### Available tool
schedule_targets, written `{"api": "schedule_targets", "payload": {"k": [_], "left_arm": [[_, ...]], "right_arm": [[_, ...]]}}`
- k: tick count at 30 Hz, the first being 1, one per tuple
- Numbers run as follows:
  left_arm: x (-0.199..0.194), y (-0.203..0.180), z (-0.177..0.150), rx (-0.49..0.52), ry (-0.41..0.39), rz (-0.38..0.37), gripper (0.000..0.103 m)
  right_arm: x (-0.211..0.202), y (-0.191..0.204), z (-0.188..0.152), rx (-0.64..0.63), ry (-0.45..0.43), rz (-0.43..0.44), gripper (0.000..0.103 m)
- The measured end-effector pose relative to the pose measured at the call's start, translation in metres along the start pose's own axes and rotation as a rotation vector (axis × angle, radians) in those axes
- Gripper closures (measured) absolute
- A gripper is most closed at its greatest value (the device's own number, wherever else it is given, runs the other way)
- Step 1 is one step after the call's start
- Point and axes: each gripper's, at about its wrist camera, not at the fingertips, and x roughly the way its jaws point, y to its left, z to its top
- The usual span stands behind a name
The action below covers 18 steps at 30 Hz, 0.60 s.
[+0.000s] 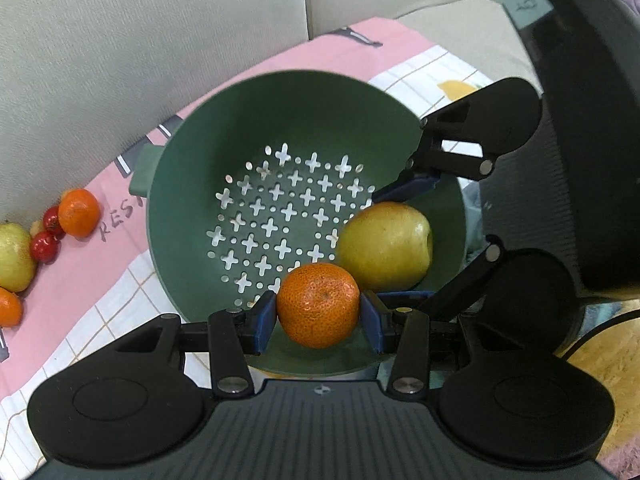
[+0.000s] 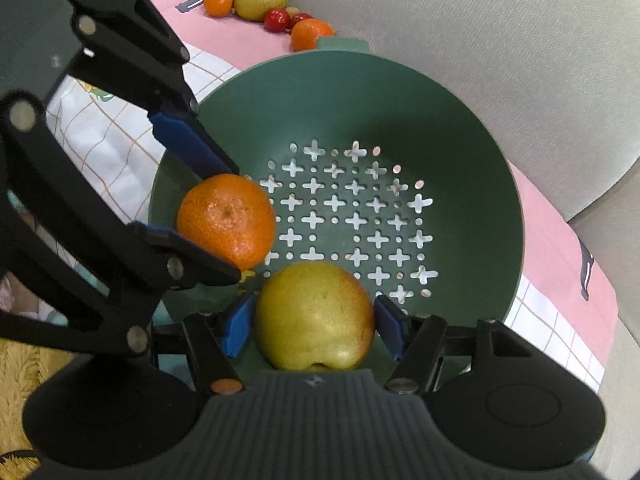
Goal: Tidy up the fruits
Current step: 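Carry the tangerine and pear in both grippers over the green colander, then open both grippers to drop the tangerine and pear into the colander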
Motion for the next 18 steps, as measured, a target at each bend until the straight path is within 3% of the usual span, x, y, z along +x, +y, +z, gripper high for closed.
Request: {"api": "schedule_targets", "payload": {"k": [18], "left_arm": [[0.027,0.008,0.000,0.012,0.077,0.049,0.051]], "right_arm": [[0.010,-0.007,0.003,-0.026,0.044,0.034,0.040]]}}
